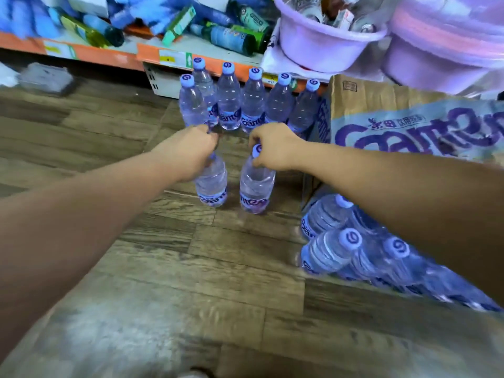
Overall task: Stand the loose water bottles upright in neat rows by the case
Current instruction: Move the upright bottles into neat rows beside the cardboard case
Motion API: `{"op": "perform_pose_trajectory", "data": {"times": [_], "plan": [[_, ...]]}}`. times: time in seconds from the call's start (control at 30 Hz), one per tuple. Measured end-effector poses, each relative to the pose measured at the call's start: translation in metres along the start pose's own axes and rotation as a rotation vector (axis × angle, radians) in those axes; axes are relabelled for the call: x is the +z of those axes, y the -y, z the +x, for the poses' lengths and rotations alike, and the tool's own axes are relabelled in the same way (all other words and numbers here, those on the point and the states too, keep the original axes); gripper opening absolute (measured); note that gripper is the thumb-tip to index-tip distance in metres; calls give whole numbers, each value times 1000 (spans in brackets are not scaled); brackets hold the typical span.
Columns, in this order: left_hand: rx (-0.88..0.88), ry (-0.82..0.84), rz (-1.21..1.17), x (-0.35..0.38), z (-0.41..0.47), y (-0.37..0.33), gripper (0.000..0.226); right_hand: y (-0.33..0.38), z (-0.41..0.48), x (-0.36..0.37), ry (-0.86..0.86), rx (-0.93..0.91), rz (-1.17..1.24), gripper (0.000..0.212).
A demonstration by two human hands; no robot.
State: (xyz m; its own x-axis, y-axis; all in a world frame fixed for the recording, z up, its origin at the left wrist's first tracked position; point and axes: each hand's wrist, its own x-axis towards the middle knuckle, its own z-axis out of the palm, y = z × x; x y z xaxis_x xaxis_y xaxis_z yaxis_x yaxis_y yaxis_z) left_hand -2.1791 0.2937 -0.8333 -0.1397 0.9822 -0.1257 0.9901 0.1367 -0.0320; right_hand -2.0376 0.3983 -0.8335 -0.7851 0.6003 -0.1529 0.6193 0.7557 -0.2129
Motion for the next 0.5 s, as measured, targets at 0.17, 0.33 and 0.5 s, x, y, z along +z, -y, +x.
{"op": "perform_pose_trajectory", "data": {"times": [0.17, 0.33, 0.5], "plan": [[-115, 28, -48, -27, -80, -41, 33, 22, -75, -16, 51, -109, 99, 32], [-154, 147, -38, -38, -132, -69, 31, 31, -135, -36, 75, -175, 167, 29], [-9, 234, 55, -22, -151, -100, 31, 32, -167, -26, 233, -190, 163, 21]]}}
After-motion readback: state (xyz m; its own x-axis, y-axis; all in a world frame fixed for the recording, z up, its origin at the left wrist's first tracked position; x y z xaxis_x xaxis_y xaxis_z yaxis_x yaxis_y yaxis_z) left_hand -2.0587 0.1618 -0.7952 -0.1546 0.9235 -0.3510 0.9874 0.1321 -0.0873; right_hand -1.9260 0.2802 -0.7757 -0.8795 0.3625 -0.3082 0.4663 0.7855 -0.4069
